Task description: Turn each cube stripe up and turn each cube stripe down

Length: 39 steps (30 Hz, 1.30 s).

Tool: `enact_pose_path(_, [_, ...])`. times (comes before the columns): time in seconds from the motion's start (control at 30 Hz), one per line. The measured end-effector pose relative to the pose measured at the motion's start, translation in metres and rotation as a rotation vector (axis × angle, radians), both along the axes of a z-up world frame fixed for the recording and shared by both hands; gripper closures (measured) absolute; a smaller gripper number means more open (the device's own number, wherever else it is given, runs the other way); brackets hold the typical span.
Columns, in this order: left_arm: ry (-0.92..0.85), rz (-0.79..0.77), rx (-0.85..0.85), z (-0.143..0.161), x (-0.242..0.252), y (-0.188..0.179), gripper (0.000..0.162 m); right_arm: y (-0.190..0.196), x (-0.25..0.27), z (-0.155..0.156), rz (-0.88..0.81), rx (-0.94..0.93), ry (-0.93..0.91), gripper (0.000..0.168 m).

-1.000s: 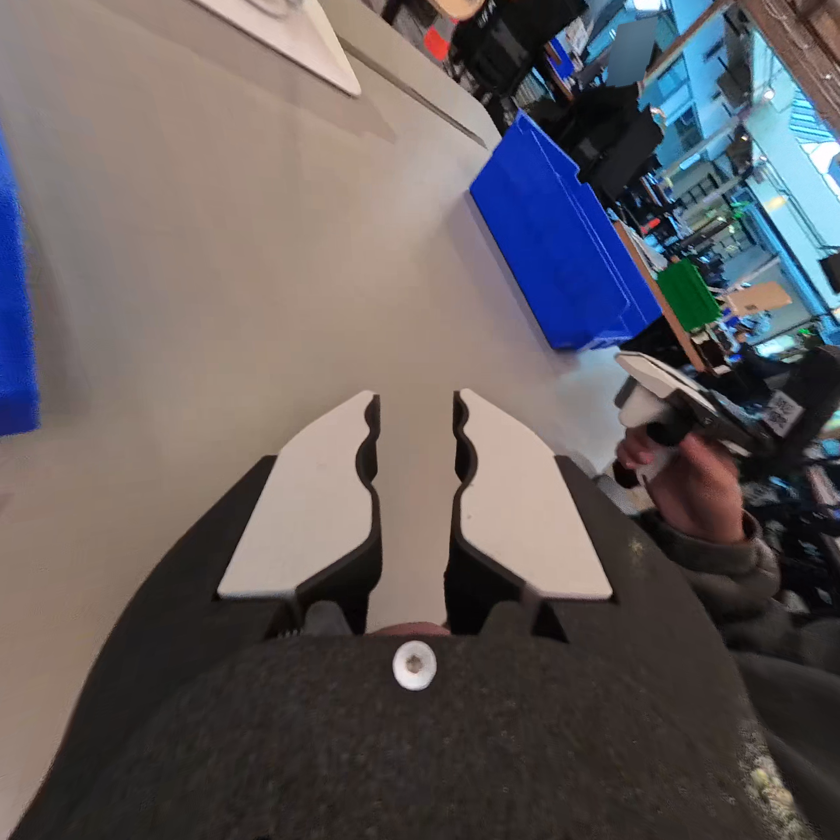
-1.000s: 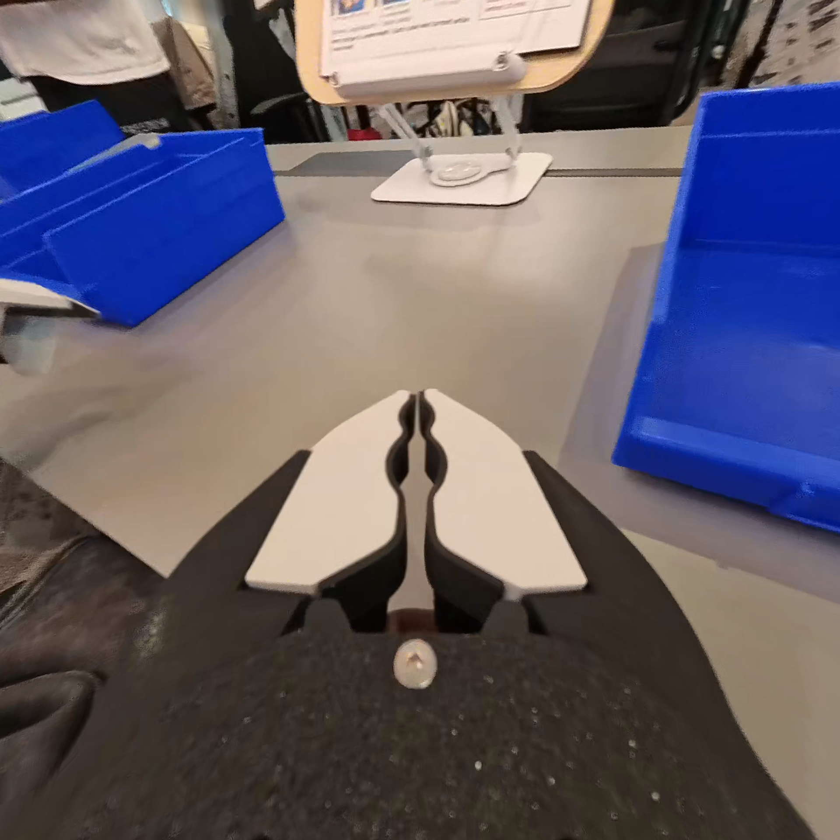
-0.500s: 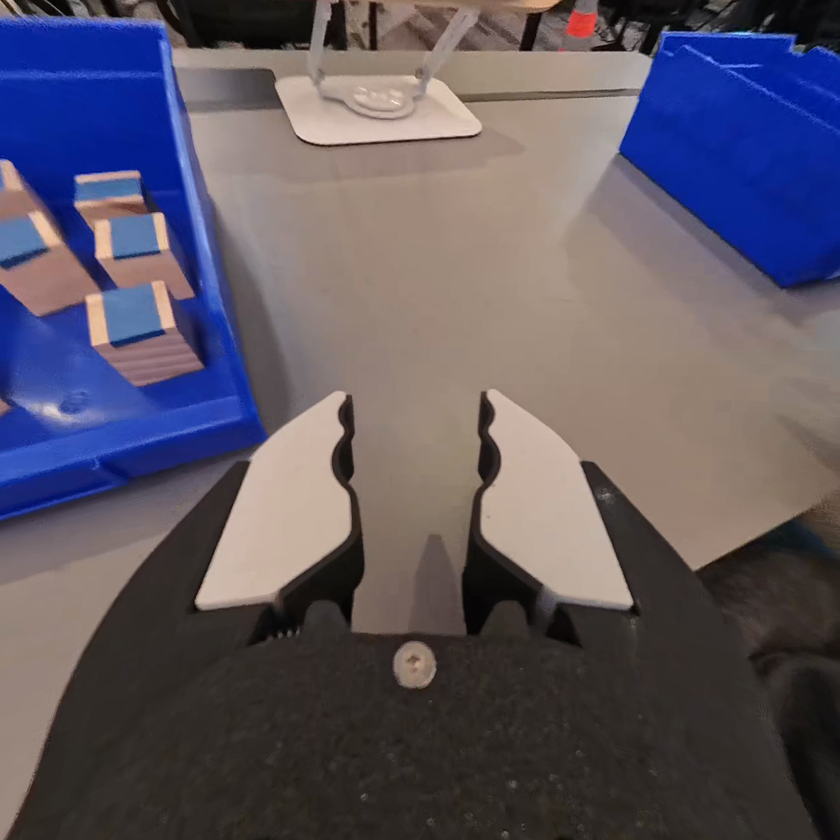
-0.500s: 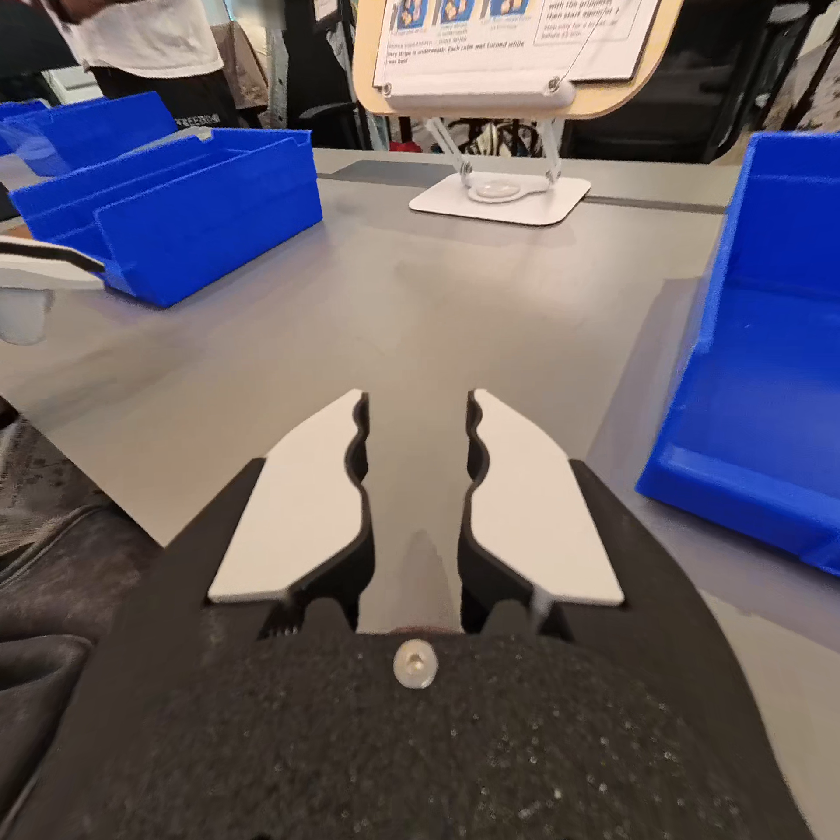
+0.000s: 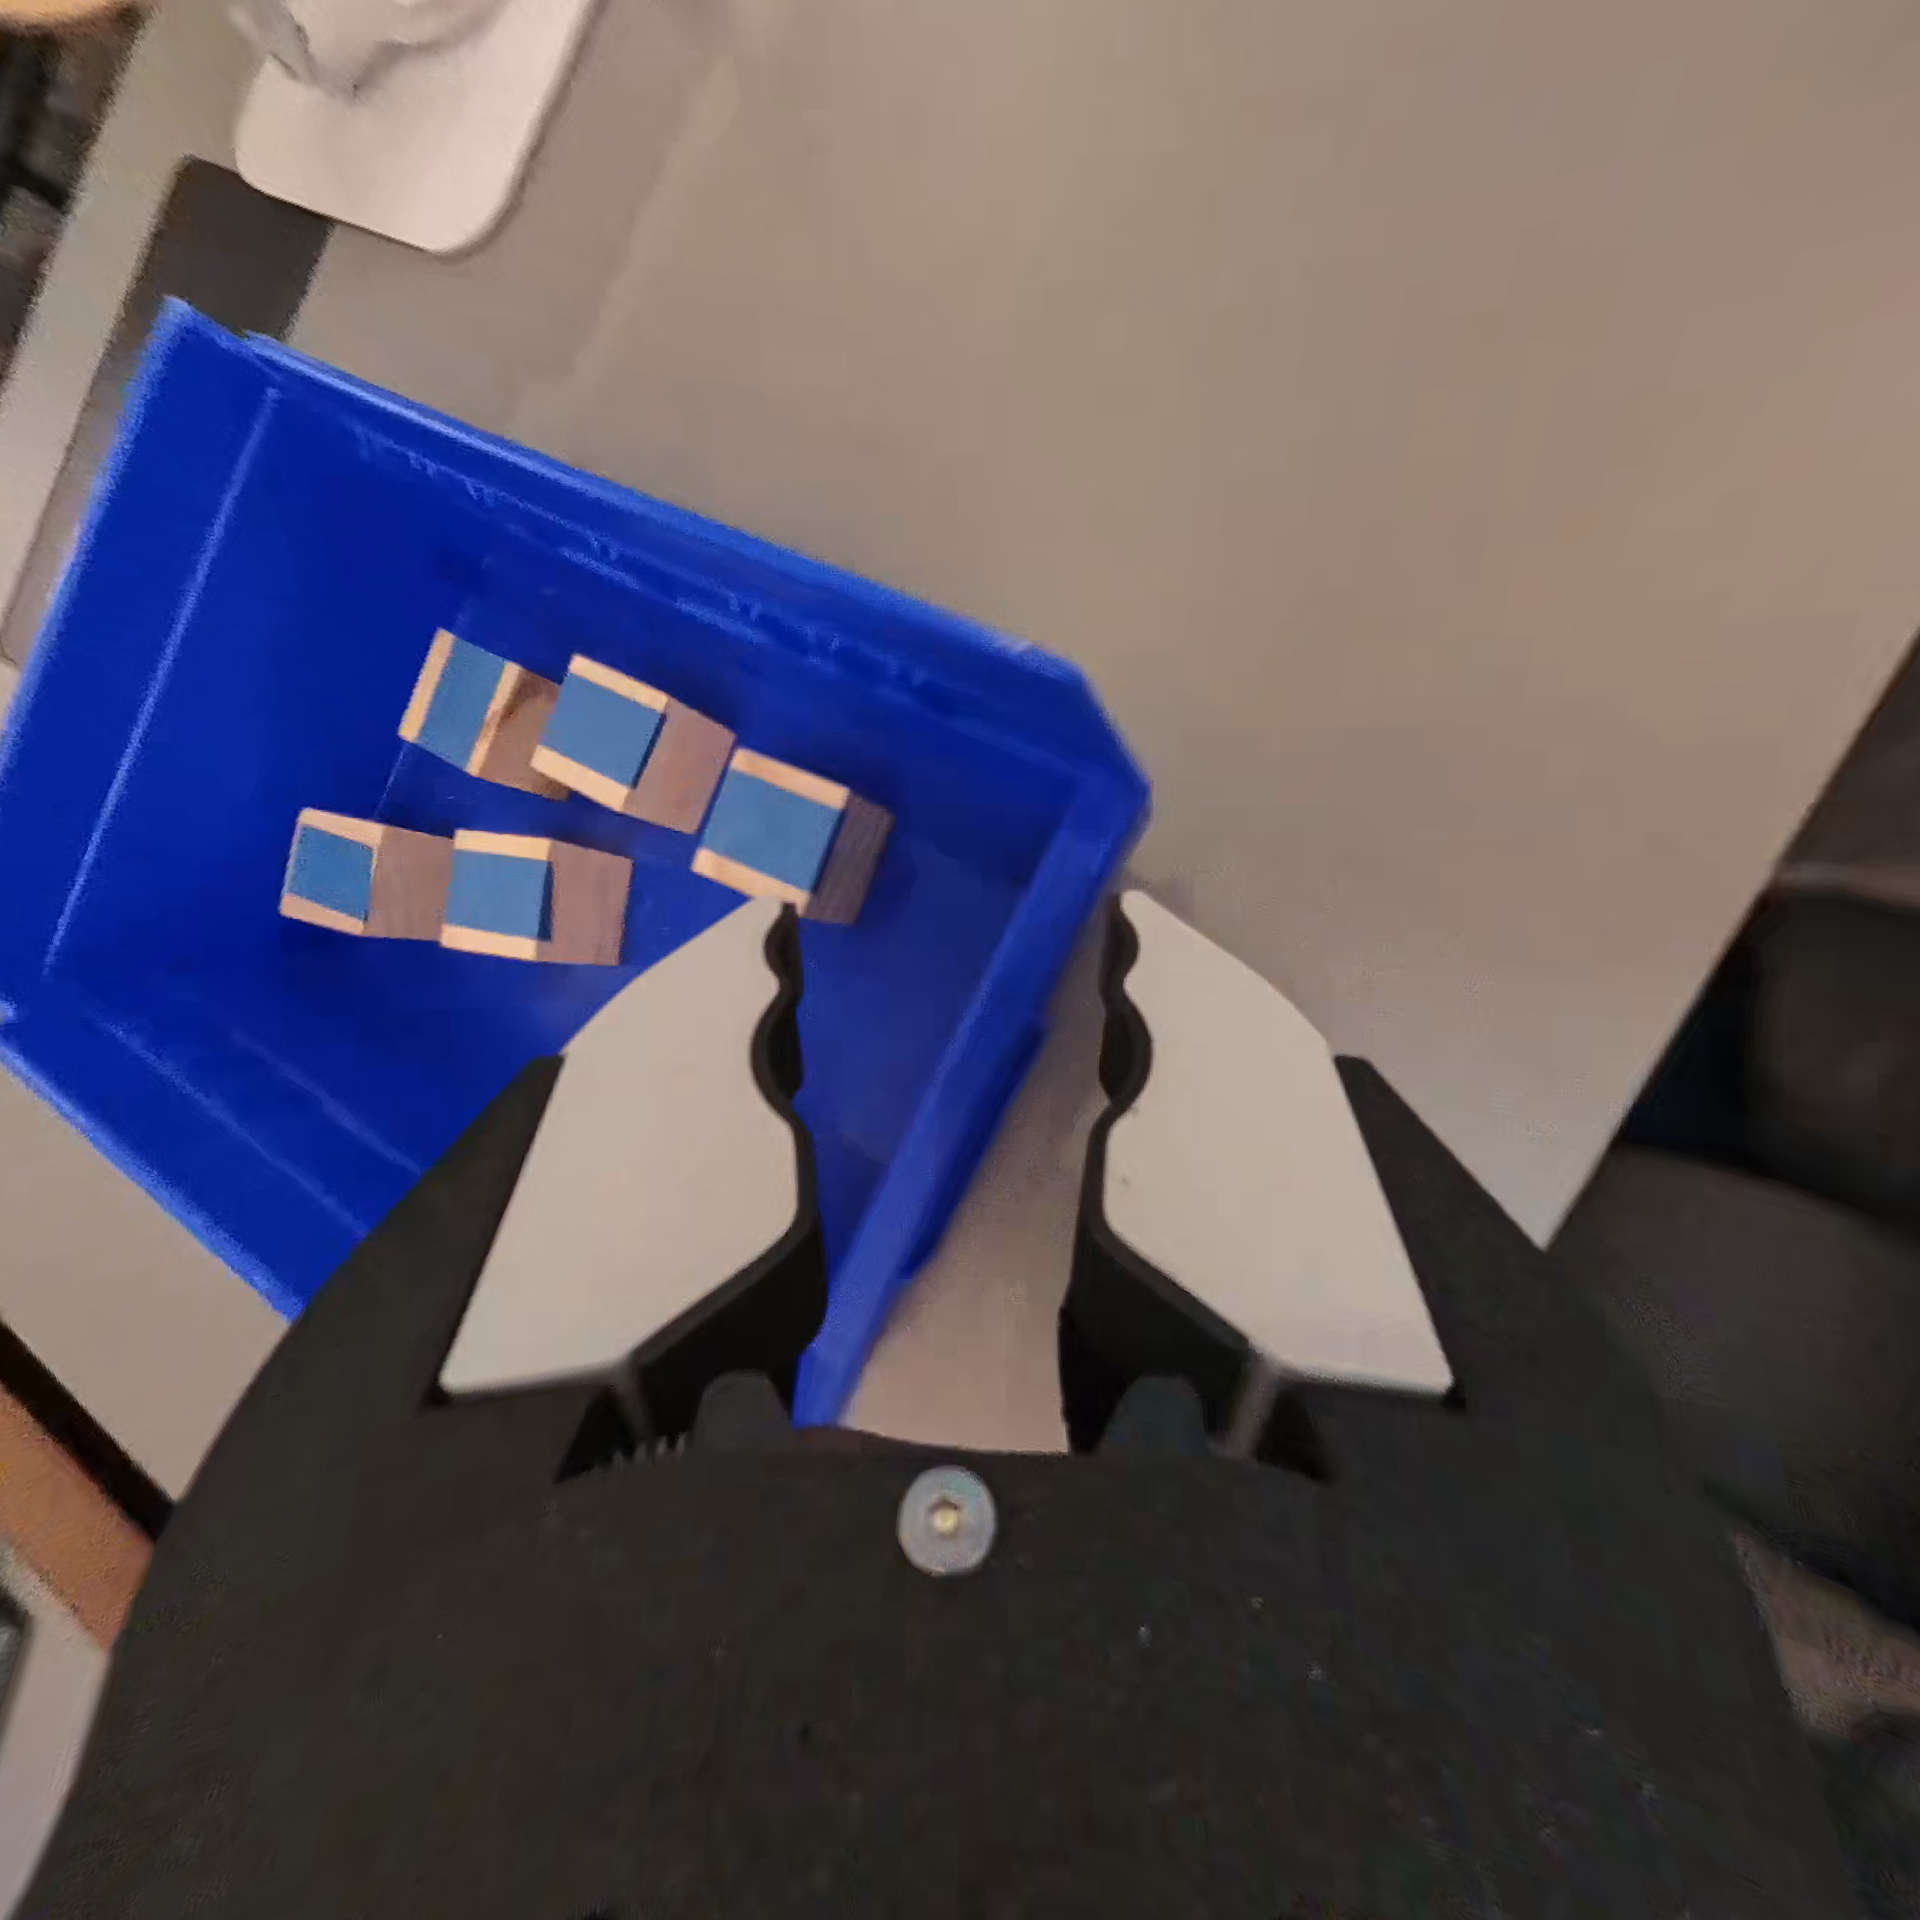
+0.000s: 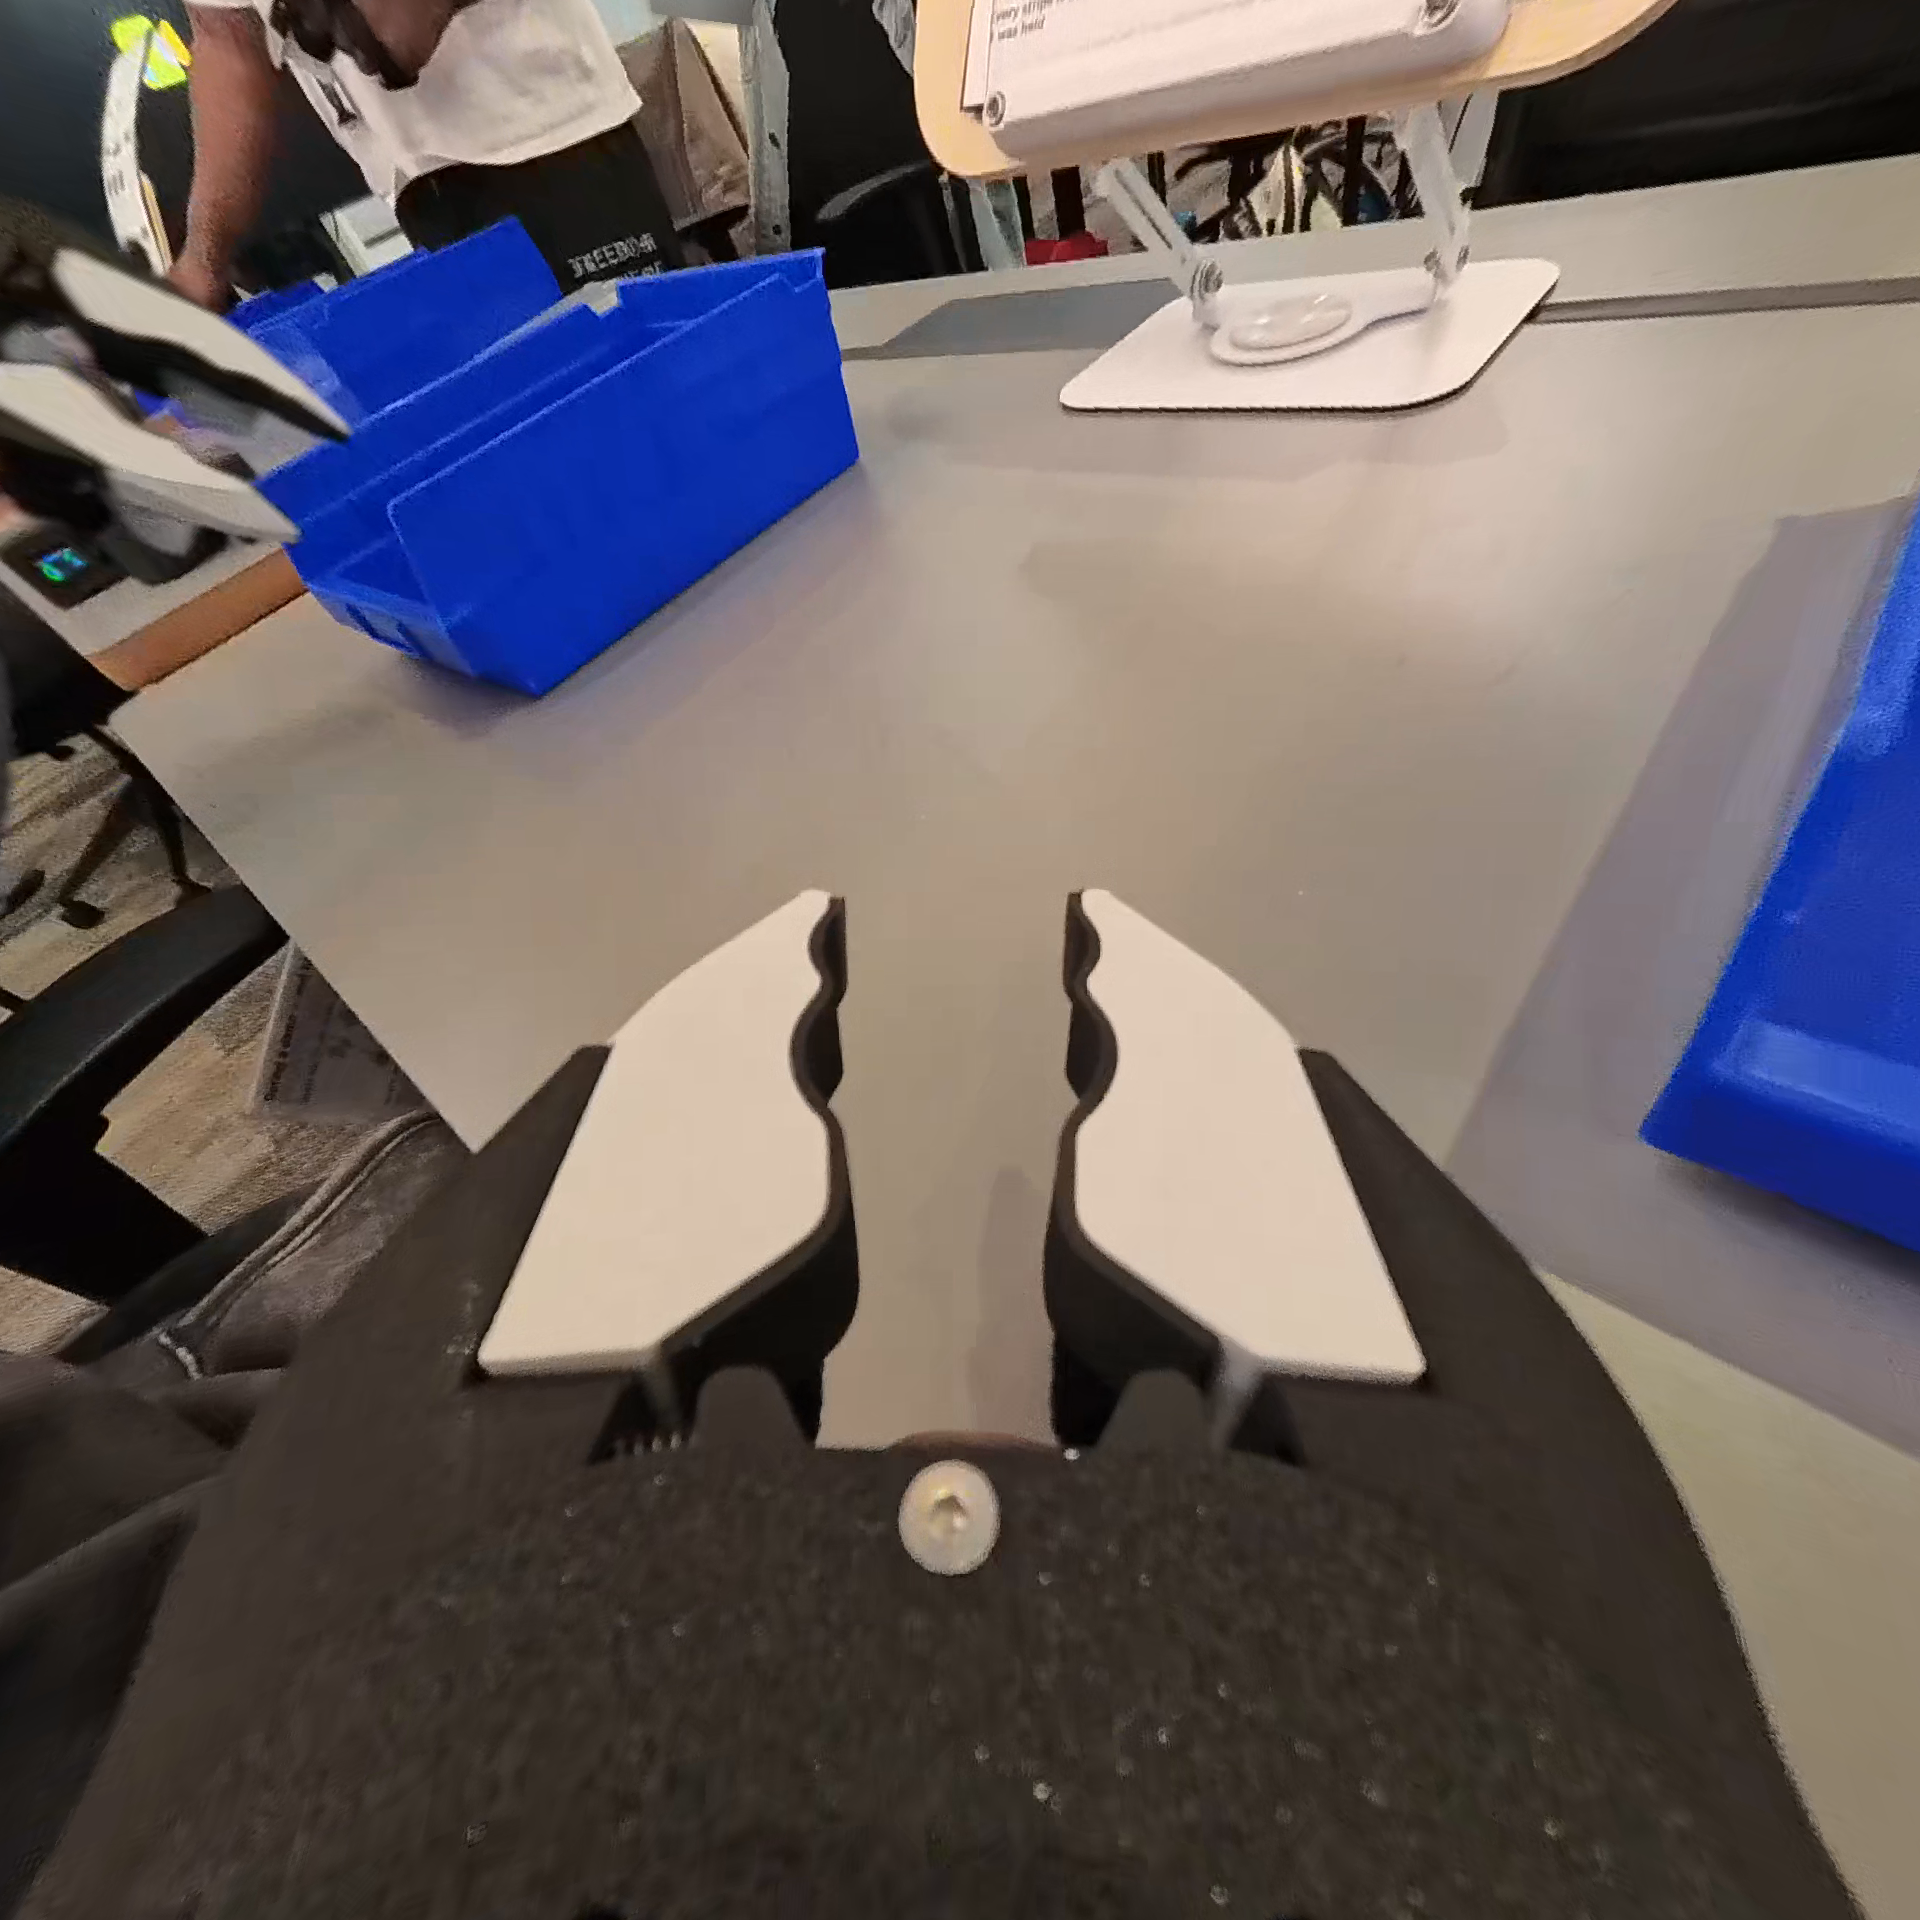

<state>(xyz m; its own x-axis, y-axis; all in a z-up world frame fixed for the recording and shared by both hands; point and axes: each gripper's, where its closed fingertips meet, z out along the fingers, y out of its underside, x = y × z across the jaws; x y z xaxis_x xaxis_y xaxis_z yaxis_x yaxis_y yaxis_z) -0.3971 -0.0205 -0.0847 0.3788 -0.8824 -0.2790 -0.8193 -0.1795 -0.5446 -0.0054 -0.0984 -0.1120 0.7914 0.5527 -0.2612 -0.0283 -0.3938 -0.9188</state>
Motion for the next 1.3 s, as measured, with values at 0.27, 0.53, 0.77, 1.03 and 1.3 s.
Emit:
enact_pose_path(0.27, [0.301,-0.222,-0.205,-0.054,0.004,0.065,0.114,0.005,0.002,-0.007,-0.008,-0.068,0.083,0.13])
enact_pose_path(0.53, [0.461,-0.279,-0.292,-0.088,0.001,0.082,0.109,0.011,0.006,-0.01,-0.026,-0.088,0.097,0.132])
enact_pose_path(0.77, [0.414,-0.295,-0.356,-0.089,0.002,0.076,0.117,0.011,0.003,-0.011,-0.005,-0.101,0.105,0.134])
enact_pose_path(1.03, [-0.015,-0.08,-0.147,0.028,0.016,0.093,0.118,0.025,-0.008,0.009,0.073,-0.074,0.054,0.132])
enact_pose_path(1.3, [-0.938,0.01,-0.183,0.149,0.145,0.057,0.118,0.069,-0.092,0.085,0.403,0.048,0.134,0.118])
